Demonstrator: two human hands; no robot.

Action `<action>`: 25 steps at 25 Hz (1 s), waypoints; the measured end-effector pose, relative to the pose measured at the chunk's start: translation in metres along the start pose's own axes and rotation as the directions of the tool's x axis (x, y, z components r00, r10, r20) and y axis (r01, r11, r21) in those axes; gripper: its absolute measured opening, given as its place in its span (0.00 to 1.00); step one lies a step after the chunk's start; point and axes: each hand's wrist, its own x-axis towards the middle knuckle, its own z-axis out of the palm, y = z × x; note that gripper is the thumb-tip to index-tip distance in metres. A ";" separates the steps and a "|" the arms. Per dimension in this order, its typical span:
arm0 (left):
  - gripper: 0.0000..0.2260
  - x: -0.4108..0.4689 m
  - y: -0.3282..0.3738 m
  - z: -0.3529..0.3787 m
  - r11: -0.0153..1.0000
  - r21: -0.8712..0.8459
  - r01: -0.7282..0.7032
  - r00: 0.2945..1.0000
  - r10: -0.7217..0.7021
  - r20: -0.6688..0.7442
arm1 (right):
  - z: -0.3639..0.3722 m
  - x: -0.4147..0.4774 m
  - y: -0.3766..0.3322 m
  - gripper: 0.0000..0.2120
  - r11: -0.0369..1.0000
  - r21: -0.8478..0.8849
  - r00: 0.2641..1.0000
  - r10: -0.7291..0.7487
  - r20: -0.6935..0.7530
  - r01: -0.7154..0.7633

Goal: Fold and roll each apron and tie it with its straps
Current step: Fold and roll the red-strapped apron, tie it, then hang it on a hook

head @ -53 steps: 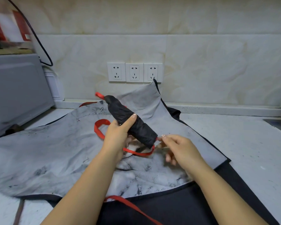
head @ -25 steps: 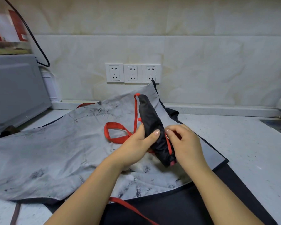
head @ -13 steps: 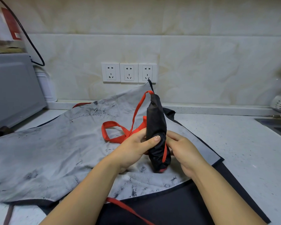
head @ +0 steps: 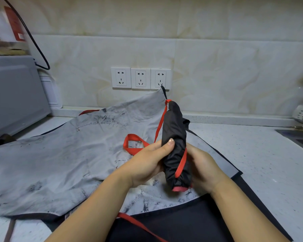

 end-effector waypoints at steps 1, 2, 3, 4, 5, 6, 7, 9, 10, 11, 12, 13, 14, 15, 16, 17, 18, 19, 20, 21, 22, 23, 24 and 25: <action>0.17 0.000 0.001 0.001 0.994 -0.103 0.018 1.000 -0.017 0.012 | 0.001 0.001 -0.001 0.17 0.984 0.172 0.998 0.038 0.059 -0.048; 0.17 0.000 0.002 0.002 0.980 -0.194 0.043 0.999 -0.038 0.030 | 0.002 -0.001 0.001 0.19 0.960 0.274 0.994 0.026 0.106 -0.055; 0.17 -0.001 0.003 0.002 0.959 -0.272 0.075 0.997 -0.064 0.047 | 0.001 0.006 0.003 0.19 0.952 0.300 0.994 0.030 0.103 -0.060; 0.17 -0.001 0.002 0.001 0.939 -0.327 0.108 0.994 -0.094 0.060 | 0.001 0.010 0.005 0.18 0.954 0.292 0.996 0.038 0.082 -0.060; 0.17 -0.001 0.002 0.000 0.925 -0.356 0.135 0.991 -0.118 0.069 | 0.003 0.014 0.004 0.17 0.972 0.232 0.999 0.036 0.020 -0.040; 0.17 -0.001 0.002 -0.001 0.918 -0.367 0.148 0.989 -0.132 0.069 | 0.004 0.018 0.003 0.16 0.993 0.114 0.999 -0.006 -0.050 0.011; 0.18 -0.001 0.001 -0.002 0.915 -0.371 0.156 0.988 -0.140 0.070 | 0.005 0.022 0.001 0.17 0.996 -0.020 0.989 -0.088 -0.117 0.086; 0.23 -0.001 -0.001 -0.007 0.910 -0.370 0.184 0.983 -0.160 0.096 | 0.005 0.017 0.002 0.24 0.965 -0.156 0.957 -0.235 -0.173 0.209; 0.24 0.000 -0.004 -0.009 0.907 -0.364 0.212 0.976 -0.177 0.126 | 0.005 0.013 0.001 0.30 0.954 -0.175 0.941 -0.276 -0.197 0.243; 0.24 0.002 -0.006 -0.011 0.903 -0.353 0.244 0.967 -0.198 0.163 | 0.006 0.008 0.000 0.35 0.946 -0.201 0.931 -0.296 -0.213 0.255; 0.23 0.005 -0.008 -0.012 0.898 -0.340 0.280 0.953 -0.218 0.209 | 0.007 0.002 0.001 0.39 0.946 -0.213 0.929 -0.290 -0.230 0.243; 0.21 0.006 -0.009 -0.010 0.889 -0.331 0.315 0.937 -0.236 0.259 | 0.007 0.004 0.001 0.41 0.956 -0.204 0.931 -0.259 -0.259 0.209; 0.20 0.007 -0.010 -0.009 0.878 -0.331 0.346 0.920 -0.249 0.301 | 0.011 0.001 0.000 0.40 0.968 -0.185 0.940 -0.213 -0.266 0.167; 0.19 0.009 -0.010 -0.008 0.867 -0.334 0.370 0.906 -0.257 0.336 | 0.013 0.000 -0.002 0.32 0.973 -0.194 0.942 -0.178 -0.284 0.125; 0.19 0.010 -0.011 -0.007 0.863 -0.330 0.383 0.897 -0.261 0.358 | 0.014 -0.001 -0.005 0.18 0.971 -0.217 0.935 -0.170 -0.312 0.104; 0.18 0.010 -0.011 -0.006 0.862 -0.326 0.389 0.890 -0.259 0.376 | 0.014 -0.003 -0.006 0.11 0.954 -0.290 0.924 -0.173 -0.341 0.072; 0.18 0.011 -0.012 -0.006 0.863 -0.325 0.388 0.890 -0.259 0.376 | 0.013 -0.003 -0.007 0.13 0.935 -0.352 0.918 -0.172 -0.357 0.038; 0.18 0.011 -0.013 -0.007 0.863 -0.328 0.386 0.894 -0.261 0.364 | 0.012 -0.002 -0.008 0.14 0.931 -0.365 0.919 -0.164 -0.359 0.024; 0.19 0.012 -0.013 -0.009 0.864 -0.329 0.381 0.905 -0.275 0.326 | 0.011 0.002 -0.006 0.15 0.914 -0.406 0.910 -0.163 -0.381 -0.006; 0.21 0.011 -0.012 -0.010 0.869 -0.323 0.374 0.916 -0.292 0.275 | 0.009 0.005 -0.002 0.15 0.852 -0.521 0.900 -0.189 -0.394 -0.049; 0.23 0.011 -0.012 -0.013 0.886 -0.298 0.354 0.931 -0.305 0.201 | 0.008 0.009 0.002 0.14 0.759 -0.646 0.902 -0.224 -0.369 -0.076; 0.25 0.011 -0.012 -0.017 0.914 -0.254 0.315 0.949 -0.296 0.112 | 0.008 0.012 0.006 0.12 0.667 -0.741 0.914 -0.246 -0.322 -0.082; 0.24 0.009 -0.011 -0.019 0.951 -0.177 0.252 0.967 -0.257 -0.004 | 0.007 0.016 0.009 0.10 0.591 -0.804 0.931 -0.250 -0.266 -0.072; 0.22 0.008 -0.009 -0.021 0.981 -0.034 0.189 0.975 -0.192 -0.114 | 0.007 0.018 0.012 0.10 0.544 -0.838 0.944 -0.253 -0.212 -0.043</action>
